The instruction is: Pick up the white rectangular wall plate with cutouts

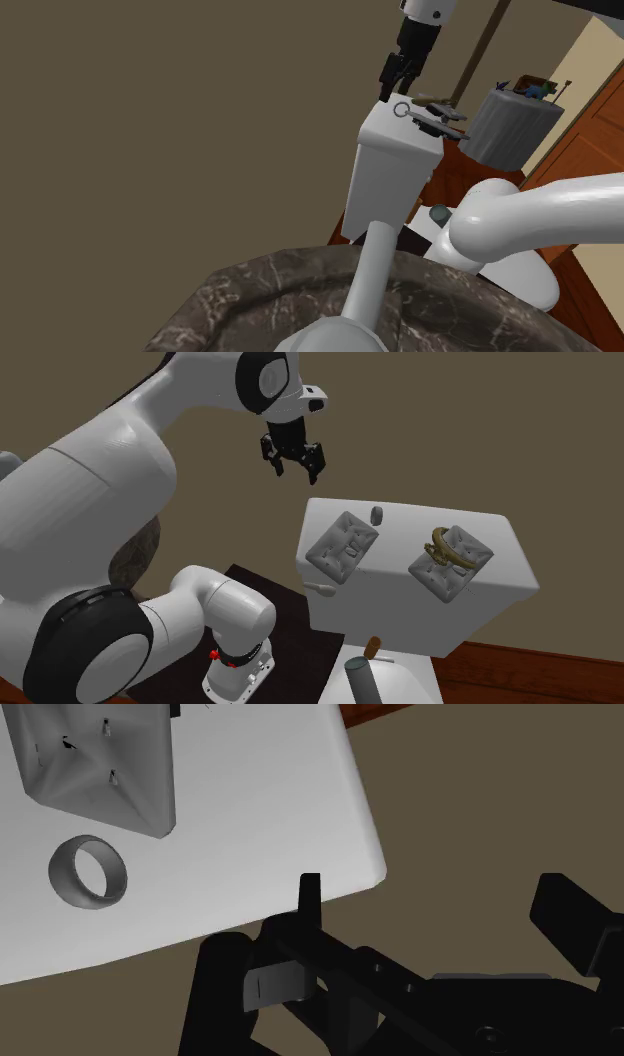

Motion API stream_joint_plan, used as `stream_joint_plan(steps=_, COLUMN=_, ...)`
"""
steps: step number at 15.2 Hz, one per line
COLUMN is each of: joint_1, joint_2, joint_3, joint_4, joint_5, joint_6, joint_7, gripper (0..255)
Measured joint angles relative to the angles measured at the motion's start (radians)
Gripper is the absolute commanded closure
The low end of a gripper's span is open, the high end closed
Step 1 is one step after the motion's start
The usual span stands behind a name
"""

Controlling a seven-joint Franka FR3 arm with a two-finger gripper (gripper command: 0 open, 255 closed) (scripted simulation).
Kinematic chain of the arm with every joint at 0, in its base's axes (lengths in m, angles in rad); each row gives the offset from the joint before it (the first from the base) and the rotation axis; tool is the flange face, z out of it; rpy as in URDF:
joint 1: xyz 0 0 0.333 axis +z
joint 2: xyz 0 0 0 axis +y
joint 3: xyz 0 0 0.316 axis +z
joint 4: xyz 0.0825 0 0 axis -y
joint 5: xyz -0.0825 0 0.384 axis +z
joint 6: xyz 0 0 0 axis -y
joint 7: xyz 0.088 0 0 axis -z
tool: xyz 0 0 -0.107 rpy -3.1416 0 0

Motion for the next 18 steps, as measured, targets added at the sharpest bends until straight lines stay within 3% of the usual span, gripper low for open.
stream_joint_plan(steps=3, joint_1=-0.015, joint_2=-0.015, joint_3=0.036, joint_4=-0.028, joint_5=-0.054, joint_6=-0.019, joint_7=0.013, gripper=0)
stream_joint_plan(steps=9, joint_1=-0.073, joint_2=-0.101, joint_3=0.186, joint_4=-0.158, joint_5=-0.32, joint_6=-0.134, joint_7=0.038, gripper=0)
stream_joint_plan(steps=14, joint_1=-0.093, joint_2=-0.194, joint_3=0.304, joint_4=-0.303, joint_5=-0.528, joint_6=-0.228, joint_7=0.04, gripper=0)
stream_joint_plan(steps=18, joint_1=-0.09, joint_2=-0.21, joint_3=0.323, joint_4=-0.363, joint_5=-0.551, joint_6=-0.219, joint_7=0.064, gripper=0)
